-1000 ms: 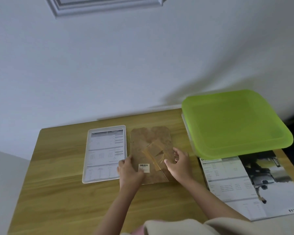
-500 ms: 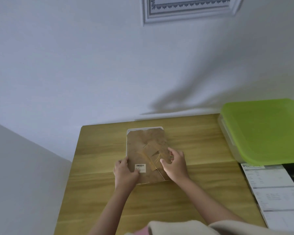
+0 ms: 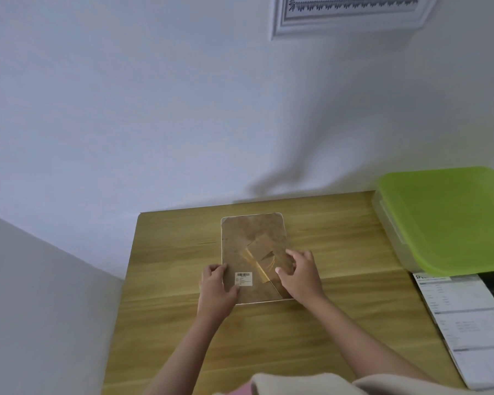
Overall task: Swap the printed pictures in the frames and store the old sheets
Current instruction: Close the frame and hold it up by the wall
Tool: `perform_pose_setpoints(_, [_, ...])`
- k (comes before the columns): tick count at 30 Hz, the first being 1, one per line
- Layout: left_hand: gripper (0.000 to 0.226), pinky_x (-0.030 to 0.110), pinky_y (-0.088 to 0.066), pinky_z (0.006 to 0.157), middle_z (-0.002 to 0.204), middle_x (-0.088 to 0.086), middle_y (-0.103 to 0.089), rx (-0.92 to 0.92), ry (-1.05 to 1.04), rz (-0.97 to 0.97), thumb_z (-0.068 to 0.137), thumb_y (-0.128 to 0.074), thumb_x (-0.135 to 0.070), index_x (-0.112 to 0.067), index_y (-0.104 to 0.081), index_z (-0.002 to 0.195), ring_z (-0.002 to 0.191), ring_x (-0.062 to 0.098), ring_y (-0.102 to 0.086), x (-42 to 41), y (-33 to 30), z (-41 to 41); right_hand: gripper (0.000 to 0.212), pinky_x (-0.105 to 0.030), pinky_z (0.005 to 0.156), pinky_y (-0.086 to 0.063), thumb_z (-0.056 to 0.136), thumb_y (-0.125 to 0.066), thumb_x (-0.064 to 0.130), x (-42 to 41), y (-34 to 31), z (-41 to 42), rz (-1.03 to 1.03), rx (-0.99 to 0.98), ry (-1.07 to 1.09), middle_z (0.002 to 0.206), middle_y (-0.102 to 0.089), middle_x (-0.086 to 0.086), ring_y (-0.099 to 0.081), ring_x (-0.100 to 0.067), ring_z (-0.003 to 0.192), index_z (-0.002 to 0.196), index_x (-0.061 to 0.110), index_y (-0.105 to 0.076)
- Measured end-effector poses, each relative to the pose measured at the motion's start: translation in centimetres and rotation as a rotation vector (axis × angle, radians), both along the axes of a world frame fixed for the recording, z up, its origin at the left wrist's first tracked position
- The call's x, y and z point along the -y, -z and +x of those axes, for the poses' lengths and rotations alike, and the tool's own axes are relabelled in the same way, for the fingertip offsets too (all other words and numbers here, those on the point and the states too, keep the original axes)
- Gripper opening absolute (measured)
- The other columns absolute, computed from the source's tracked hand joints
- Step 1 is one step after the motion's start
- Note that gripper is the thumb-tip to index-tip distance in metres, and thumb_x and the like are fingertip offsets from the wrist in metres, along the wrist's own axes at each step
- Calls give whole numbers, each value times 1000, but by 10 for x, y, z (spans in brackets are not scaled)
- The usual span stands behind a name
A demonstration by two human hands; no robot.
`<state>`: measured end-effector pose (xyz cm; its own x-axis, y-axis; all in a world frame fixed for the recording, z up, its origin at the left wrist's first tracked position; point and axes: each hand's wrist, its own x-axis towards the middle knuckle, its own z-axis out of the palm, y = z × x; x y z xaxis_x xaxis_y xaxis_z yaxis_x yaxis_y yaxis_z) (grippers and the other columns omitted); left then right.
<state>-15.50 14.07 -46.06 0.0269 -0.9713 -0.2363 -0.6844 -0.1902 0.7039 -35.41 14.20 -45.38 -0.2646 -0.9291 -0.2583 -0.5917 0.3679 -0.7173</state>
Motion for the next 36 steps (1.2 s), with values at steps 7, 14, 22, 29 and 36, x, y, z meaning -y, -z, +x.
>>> perform_pose_setpoints(7, [60,31,-47,94,114,-3,-43,-126,-3,-2,73,-75,-14,-10,-50,128,104,15,-49,0,7,7,65,-39,97,-42,84,-63,40,7,0,-3,127,-296,-138,129,-42,-4,-38,-25,119,141,23,-38])
perform_pose_setpoints(14, [57,11,-43,74,111,-6,-44,-177,47,0,72,-78,-14,-15,-53,123,87,3,-49,5,15,18,108,-44,98,-40,71,-76,45,51,-18,-16,370,-374,-376,145,-29,-8,-31,-32,132,149,37,-2])
perform_pose_setpoints(22, [84,13,-44,70,112,-7,-35,-133,205,123,71,-78,-15,-29,-34,141,77,7,-45,21,14,27,146,-44,95,-45,48,-89,48,93,-25,-13,509,-509,-589,142,-44,-6,-49,-32,123,147,32,18])
perform_pose_setpoints(29, [95,18,-47,78,115,-2,-32,-87,278,229,69,-79,-12,-35,-24,144,84,10,-46,33,9,27,154,-36,84,-46,45,-90,48,107,-25,-1,562,-638,-648,133,-56,-6,-59,-29,112,146,19,23])
perform_pose_setpoints(36, [95,30,-52,87,114,2,-31,-66,224,248,69,-77,-9,-35,-24,145,95,16,-46,28,2,20,151,-40,100,-43,48,-93,35,102,-25,-9,527,-408,-559,148,-38,-10,-44,-32,129,146,27,22])
